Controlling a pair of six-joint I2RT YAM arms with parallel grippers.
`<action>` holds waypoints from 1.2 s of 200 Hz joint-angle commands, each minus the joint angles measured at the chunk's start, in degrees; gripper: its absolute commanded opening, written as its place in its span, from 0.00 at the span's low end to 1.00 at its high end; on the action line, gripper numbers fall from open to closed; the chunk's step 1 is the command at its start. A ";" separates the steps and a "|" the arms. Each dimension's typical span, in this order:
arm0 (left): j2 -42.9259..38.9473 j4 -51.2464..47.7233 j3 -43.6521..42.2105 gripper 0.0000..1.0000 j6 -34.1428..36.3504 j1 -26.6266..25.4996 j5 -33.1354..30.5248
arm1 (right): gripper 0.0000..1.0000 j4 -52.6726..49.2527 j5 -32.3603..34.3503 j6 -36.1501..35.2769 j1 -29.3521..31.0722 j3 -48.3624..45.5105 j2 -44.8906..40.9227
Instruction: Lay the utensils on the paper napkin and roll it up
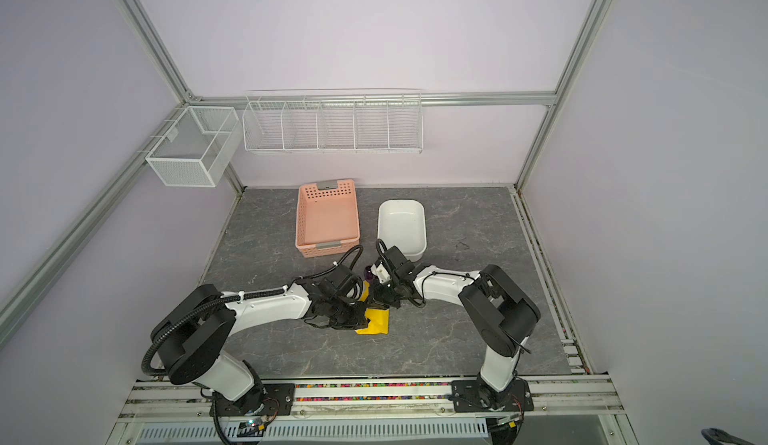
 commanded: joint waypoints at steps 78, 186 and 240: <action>-1.54 -0.45 -0.74 0.00 -0.20 -0.38 -0.51 | 0.07 3.35 -3.34 0.66 0.39 2.13 5.81; -2.35 0.04 -1.72 0.00 -0.78 -0.54 -0.34 | 0.08 6.90 -4.48 1.78 0.39 1.52 9.71; -8.51 -4.15 -0.42 0.00 -1.44 -0.10 -7.23 | 0.22 6.07 -4.49 1.47 0.37 1.65 9.36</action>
